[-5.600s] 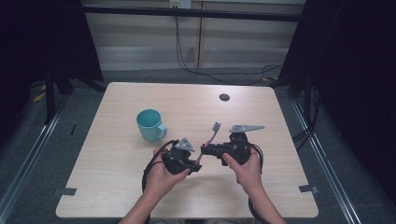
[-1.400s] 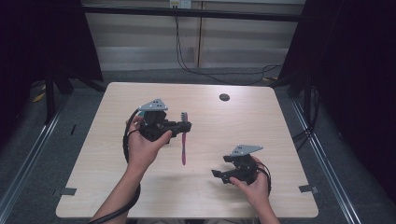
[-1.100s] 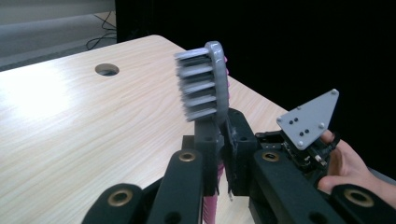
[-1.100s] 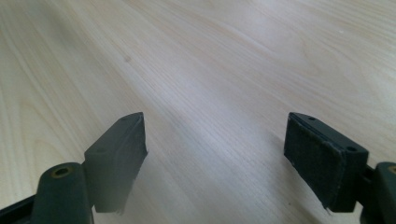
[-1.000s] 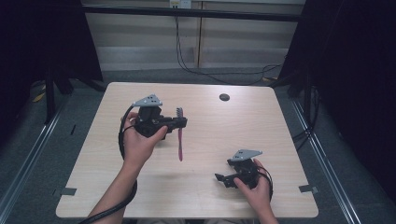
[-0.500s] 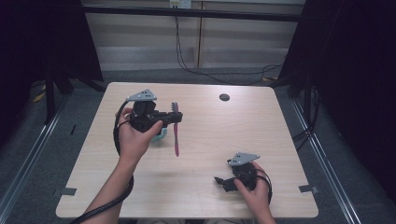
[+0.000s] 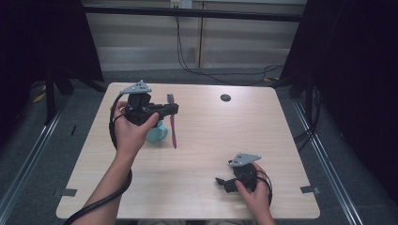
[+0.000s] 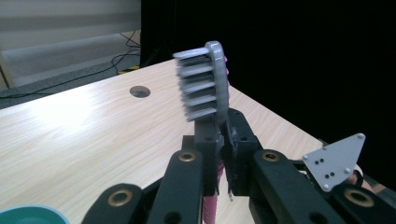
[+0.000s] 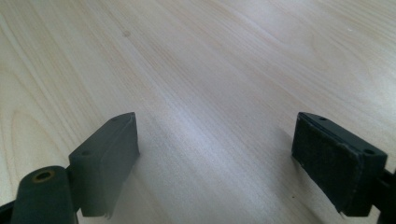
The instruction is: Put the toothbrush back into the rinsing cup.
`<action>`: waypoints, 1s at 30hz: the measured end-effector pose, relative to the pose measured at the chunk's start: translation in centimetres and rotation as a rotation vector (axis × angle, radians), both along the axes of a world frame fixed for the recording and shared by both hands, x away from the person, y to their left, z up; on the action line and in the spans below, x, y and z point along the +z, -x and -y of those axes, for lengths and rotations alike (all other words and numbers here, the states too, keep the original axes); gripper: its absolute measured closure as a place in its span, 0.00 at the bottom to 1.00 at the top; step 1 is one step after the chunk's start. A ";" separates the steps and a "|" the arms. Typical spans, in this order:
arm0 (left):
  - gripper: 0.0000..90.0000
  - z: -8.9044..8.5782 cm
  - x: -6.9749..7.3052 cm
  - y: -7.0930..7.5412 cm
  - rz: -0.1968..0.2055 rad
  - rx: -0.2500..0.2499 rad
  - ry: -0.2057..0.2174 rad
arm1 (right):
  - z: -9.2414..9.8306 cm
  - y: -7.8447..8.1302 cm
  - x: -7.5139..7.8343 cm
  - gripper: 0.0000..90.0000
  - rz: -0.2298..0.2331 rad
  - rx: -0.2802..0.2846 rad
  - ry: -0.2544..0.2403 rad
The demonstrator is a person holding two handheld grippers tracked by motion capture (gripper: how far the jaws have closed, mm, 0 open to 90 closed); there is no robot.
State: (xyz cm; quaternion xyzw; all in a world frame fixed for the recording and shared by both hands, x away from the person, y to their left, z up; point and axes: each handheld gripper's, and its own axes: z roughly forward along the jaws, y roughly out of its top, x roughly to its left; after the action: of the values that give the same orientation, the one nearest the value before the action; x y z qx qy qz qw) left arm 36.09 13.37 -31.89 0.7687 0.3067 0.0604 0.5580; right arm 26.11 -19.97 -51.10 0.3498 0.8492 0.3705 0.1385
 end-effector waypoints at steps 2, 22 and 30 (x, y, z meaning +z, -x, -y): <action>0.95 -0.2 0.1 -0.2 -0.001 0.015 0.007 | 0.0 0.0 0.0 0.16 0.000 -0.001 -0.001; 0.95 -0.7 0.7 -2.0 0.020 0.062 -0.002 | 0.0 0.0 0.0 0.16 0.003 0.001 0.001; 0.95 -0.8 1.0 -2.6 0.025 0.071 -0.003 | 0.0 0.0 0.0 0.16 0.005 0.001 0.001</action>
State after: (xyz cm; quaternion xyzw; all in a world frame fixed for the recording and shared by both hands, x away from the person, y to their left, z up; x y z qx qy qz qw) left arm 38.73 14.22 -30.88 0.7575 0.3267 0.0900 0.5581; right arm 26.08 -19.94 -51.11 0.3486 0.8492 0.3710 0.1405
